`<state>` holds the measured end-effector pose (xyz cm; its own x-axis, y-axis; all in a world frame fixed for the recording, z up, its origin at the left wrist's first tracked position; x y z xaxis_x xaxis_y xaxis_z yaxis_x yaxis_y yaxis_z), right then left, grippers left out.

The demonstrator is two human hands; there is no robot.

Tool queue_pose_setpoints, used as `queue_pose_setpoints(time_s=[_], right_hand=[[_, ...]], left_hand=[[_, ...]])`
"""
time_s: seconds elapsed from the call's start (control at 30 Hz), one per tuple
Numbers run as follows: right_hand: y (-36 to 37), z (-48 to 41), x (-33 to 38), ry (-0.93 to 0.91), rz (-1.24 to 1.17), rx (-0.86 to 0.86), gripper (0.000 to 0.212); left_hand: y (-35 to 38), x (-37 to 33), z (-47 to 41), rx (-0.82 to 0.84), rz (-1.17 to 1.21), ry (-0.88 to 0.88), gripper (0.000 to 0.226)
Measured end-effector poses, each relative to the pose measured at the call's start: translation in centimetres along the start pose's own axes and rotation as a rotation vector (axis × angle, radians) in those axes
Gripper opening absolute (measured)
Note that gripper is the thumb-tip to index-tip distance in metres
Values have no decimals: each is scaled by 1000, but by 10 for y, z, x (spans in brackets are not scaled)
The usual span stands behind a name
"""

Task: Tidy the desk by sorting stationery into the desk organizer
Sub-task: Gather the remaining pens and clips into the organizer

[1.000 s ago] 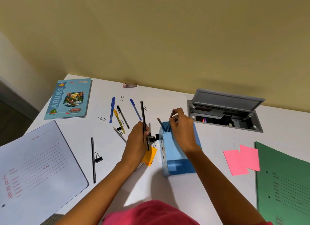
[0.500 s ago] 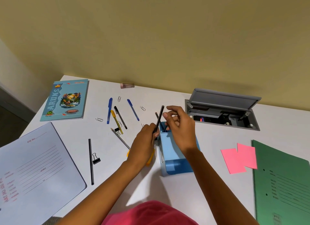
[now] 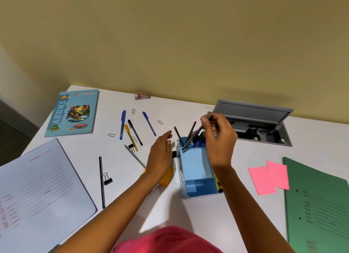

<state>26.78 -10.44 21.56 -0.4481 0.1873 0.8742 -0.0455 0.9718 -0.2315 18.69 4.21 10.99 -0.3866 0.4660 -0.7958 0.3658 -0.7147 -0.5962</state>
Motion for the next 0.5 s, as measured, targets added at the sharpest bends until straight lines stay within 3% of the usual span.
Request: queue_pose_setpoints(time_s=[0.3,0.5], right_hand=[[4,2,-9,-54,90,13,10],[1,3,-13,-67,122,6,12]], left_hand=[[20,-23,-21,181,-61,55,80],[40,-31,-39,300,-344,107,87]])
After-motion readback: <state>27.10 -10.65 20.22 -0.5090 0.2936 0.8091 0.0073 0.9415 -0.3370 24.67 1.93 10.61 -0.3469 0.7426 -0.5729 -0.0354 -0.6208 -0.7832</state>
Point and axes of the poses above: each hand's wrist, its own z-axis away from the middle knuckle, its own y-axis out of the palm, x = y × z, the point moved 6 cm from there along -z, towards the middle knuckle, and after that the axes turned 9 degrees about -z, right-handed, at the moved point
